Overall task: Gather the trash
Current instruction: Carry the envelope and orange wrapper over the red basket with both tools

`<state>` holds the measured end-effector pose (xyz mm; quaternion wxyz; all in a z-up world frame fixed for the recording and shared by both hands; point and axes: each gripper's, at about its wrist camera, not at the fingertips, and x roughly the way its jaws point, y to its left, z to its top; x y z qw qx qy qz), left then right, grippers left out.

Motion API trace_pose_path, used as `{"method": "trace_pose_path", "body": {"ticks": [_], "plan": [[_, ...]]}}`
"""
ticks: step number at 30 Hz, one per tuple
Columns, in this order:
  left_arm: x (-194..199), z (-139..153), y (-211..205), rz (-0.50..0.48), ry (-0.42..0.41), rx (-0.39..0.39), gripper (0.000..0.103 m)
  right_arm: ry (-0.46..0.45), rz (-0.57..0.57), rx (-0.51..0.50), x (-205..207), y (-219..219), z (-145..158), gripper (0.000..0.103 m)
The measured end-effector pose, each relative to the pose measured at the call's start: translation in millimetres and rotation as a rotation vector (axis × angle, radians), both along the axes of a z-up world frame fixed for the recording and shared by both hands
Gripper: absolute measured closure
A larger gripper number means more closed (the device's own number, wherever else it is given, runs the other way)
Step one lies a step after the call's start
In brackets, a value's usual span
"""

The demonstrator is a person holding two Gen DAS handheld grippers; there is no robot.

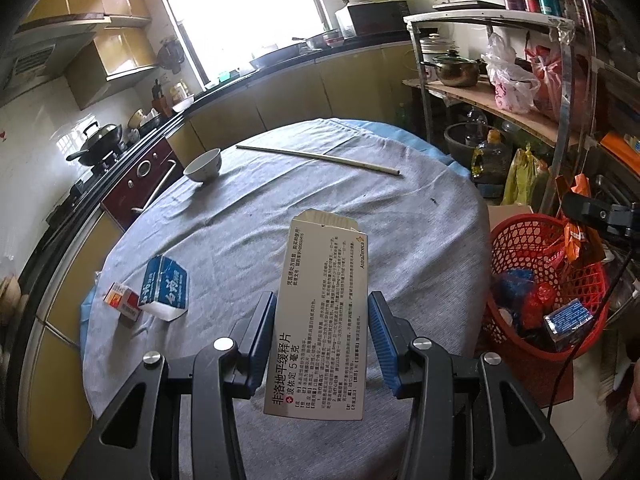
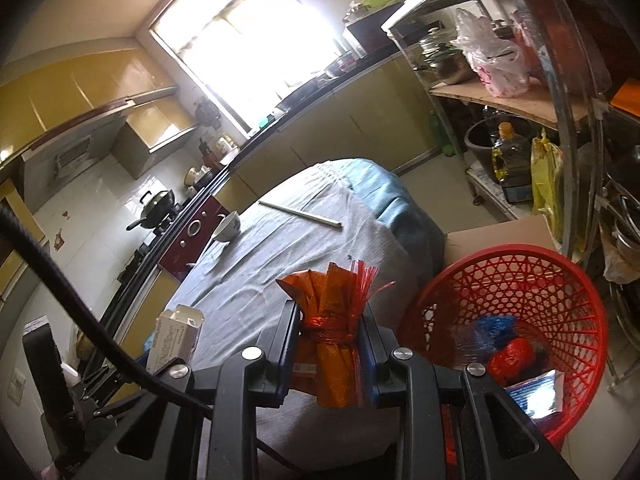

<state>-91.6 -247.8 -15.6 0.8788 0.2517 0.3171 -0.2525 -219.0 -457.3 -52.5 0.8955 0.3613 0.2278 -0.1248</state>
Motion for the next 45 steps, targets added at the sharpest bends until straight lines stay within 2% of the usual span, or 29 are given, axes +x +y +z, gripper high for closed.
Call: {"method": "trace_pose_path", "body": {"ticks": [13,33,39,45], "plan": [[-11,12,-24,-0.058,-0.026,-0.014,0.055,-0.010,-0.060,0.004,-18,-19,1,0.073],[-52,23,-81,-0.211,-0.063,-0.015,0.055,-0.033,-0.152,0.026,-50,-48,0,0.073],[-63,21,-95,-0.261,-0.050,-0.017,0.055,-0.036,-0.170,0.030,-59,-55,-1,0.073],[-69,10,-111,-0.323,0.035,-0.022,0.055,-0.024,-0.201,0.057,-70,-66,-8,0.073]]}}
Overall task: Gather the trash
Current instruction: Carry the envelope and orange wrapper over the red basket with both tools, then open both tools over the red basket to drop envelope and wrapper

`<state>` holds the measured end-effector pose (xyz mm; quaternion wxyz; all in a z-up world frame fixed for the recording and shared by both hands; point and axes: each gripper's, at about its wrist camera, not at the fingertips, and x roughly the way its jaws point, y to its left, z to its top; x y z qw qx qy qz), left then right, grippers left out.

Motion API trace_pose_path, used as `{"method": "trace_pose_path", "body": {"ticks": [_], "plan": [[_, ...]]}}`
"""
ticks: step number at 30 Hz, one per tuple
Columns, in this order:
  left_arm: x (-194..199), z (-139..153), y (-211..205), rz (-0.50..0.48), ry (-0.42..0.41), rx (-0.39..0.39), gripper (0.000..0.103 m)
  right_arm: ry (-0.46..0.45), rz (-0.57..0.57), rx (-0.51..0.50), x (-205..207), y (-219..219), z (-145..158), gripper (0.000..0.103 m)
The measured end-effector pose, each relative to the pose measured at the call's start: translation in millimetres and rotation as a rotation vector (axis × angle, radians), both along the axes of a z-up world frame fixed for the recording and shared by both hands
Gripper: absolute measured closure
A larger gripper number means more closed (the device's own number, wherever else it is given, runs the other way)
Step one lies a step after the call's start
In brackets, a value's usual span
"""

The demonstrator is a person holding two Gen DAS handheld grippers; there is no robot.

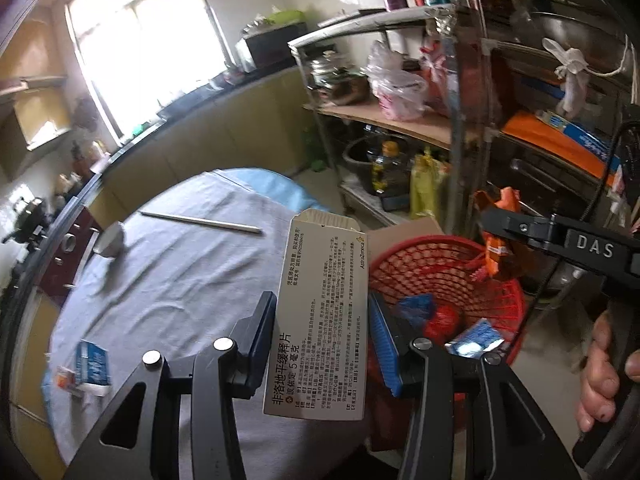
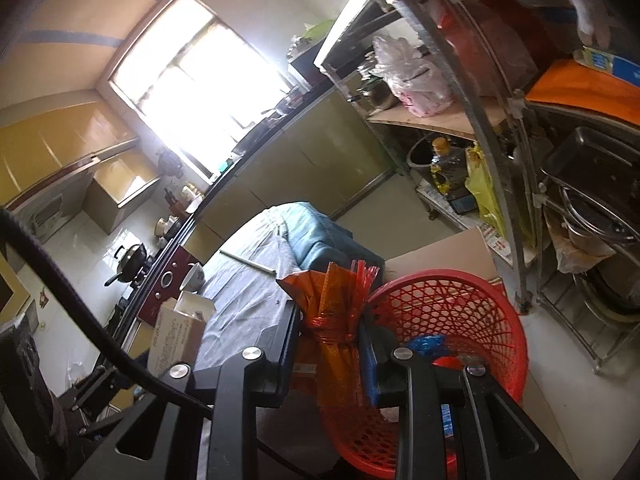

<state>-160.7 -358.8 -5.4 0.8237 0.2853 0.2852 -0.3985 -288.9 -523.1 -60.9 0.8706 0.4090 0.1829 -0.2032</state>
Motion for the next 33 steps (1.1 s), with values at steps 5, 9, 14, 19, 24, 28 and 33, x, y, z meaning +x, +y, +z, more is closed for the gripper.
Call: {"method": "trace_pose_path", "body": {"ticks": [5,9,14,19,24,28,33], "plan": [[-2,-15,-14,-0.023,0.061,0.029,0.055,0.014,-0.017,0.021,-5,-9,-8,0.073],[-5,-22,-22,-0.038,0.083,0.042,0.054,0.025,-0.027,0.039,-8,-13,-15,0.073],[-9,-25,-27,-0.055,0.084,0.044,0.054,0.034,-0.042,0.053,-11,-19,-21,0.073],[-11,-28,-31,-0.068,0.085,0.050,0.054,0.040,-0.052,0.064,-12,-21,-23,0.073],[-12,-30,-36,-0.093,0.090,0.050,0.054,0.048,-0.049,0.088,-9,-24,-29,0.071],[-12,-30,-36,-0.114,0.116,0.048,0.051,0.041,-0.066,0.142,-11,-30,-34,0.070],[-13,-26,-33,-0.128,0.107,0.031,0.041,0.043,-0.091,0.140,-14,-32,-30,0.068]]}}
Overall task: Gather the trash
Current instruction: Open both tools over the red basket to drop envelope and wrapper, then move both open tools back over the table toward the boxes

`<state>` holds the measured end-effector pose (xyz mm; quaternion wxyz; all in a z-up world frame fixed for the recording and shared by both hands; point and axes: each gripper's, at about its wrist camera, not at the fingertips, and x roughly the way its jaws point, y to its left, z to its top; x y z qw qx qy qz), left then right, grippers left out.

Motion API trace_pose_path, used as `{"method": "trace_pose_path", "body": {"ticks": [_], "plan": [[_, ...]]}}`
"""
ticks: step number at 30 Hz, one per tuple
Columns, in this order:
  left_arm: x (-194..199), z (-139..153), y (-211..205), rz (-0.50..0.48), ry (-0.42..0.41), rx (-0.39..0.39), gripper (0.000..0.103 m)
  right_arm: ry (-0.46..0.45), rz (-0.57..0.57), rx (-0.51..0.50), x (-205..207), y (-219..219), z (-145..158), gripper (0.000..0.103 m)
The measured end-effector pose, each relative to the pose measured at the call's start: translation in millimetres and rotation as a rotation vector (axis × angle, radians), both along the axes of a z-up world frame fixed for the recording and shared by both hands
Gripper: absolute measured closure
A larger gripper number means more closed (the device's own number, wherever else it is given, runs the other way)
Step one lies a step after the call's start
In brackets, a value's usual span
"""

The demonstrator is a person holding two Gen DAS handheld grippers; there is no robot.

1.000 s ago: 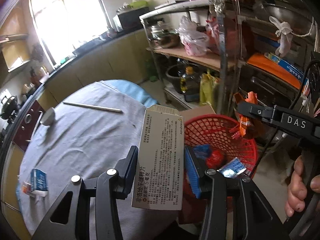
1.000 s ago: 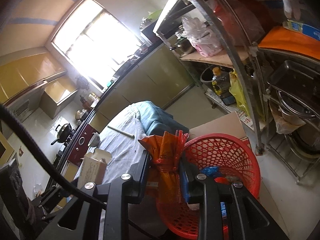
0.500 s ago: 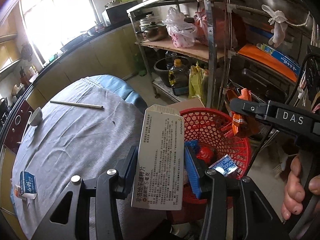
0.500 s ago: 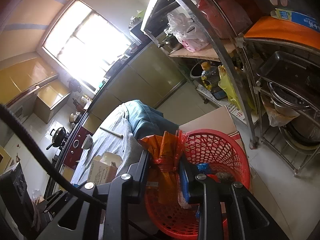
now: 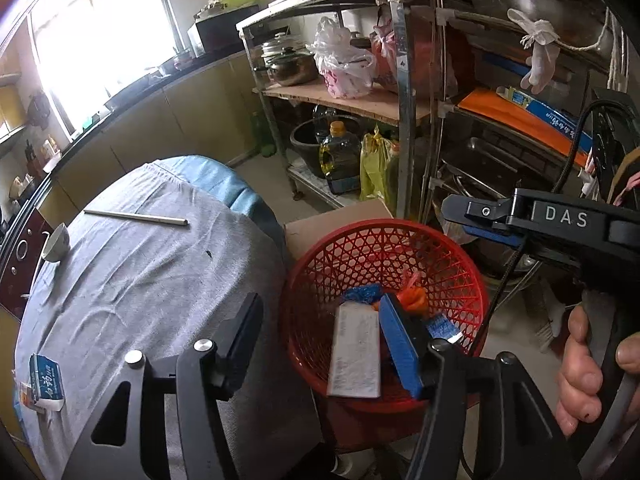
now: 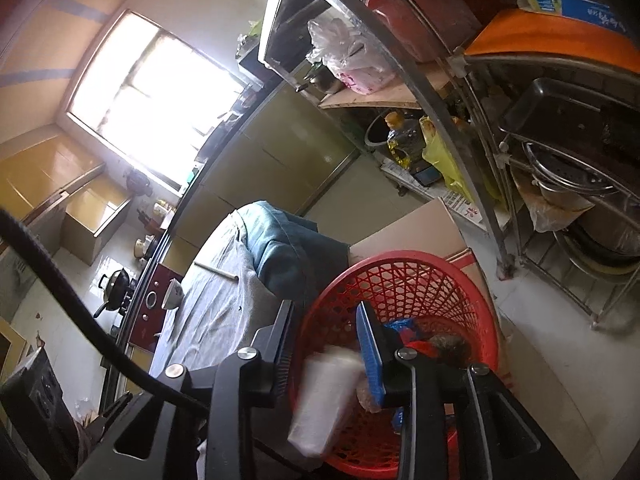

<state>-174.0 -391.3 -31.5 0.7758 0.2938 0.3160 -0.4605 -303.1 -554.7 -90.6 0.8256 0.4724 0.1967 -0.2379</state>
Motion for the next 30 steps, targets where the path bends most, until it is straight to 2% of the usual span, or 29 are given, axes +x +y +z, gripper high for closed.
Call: {"method": "trace_pose_path", "body": {"ticks": [6,14,22,30], "plan": [[2,11,15,0.000,-0.020,-0.032,0.041,0.011,0.008,-0.034,8,9,13,0.067],[18,31,53,0.055,-0.051,-0.101,0.040,0.022,0.052,-0.090,29,37,36,0.067],[49,45,114,0.172,-0.062,-0.168,0.040,0.046,0.139,-0.171,67,85,64,0.067],[89,48,174,0.308,-0.064,-0.225,0.039,0.087,0.263,-0.239,115,144,77,0.067]]}}
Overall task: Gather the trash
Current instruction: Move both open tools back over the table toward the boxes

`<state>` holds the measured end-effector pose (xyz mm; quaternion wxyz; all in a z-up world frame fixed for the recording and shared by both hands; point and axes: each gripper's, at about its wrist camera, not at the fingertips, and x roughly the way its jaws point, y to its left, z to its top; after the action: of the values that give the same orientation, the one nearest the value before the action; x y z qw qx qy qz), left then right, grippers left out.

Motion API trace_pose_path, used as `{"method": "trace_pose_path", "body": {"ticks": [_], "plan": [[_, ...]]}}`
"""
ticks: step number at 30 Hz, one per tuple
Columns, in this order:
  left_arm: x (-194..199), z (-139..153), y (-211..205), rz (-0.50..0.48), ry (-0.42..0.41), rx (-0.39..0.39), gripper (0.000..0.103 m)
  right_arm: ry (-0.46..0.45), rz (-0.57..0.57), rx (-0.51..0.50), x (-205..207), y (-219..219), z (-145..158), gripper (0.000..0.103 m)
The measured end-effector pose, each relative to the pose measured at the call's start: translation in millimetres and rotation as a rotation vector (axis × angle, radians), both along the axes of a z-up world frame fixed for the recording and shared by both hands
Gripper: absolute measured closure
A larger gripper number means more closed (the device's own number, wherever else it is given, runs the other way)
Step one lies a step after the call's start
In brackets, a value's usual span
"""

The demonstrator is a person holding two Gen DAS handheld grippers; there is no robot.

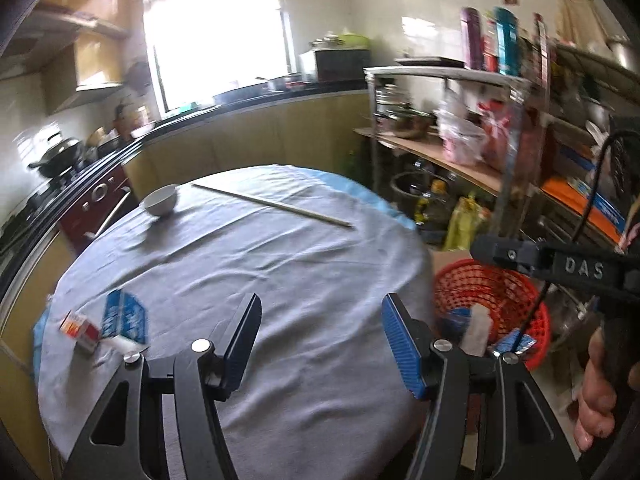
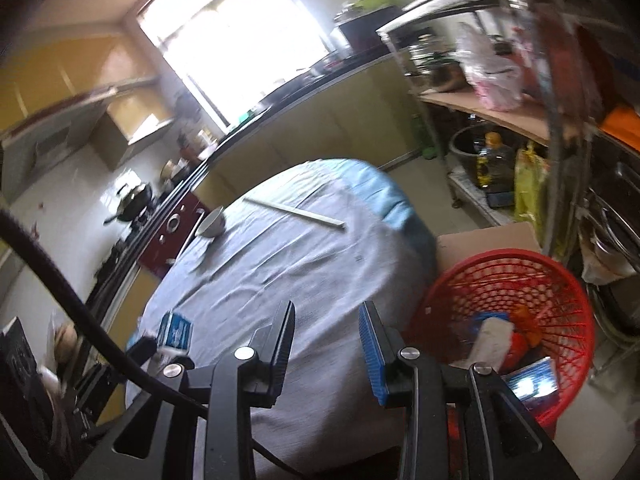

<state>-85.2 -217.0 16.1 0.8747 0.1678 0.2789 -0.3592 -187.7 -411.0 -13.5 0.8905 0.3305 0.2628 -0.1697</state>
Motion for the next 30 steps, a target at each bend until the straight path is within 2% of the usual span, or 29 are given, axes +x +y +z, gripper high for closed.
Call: {"method": "trace_pose_path", "body": {"ticks": [10,17,30], "plan": [[43,-5,65,0.153,0.021,-0.053,0.038,0.052,0.120,-0.081,49,57,12,0.067],[67,-14,120,0.276,0.022,-0.058,0.038,0.083,0.185,-0.111,76,87,14,0.067],[126,-53,268,0.656,0.132,-0.014,0.038,0.106,0.393,-0.094,152,150,8,0.066]]}}
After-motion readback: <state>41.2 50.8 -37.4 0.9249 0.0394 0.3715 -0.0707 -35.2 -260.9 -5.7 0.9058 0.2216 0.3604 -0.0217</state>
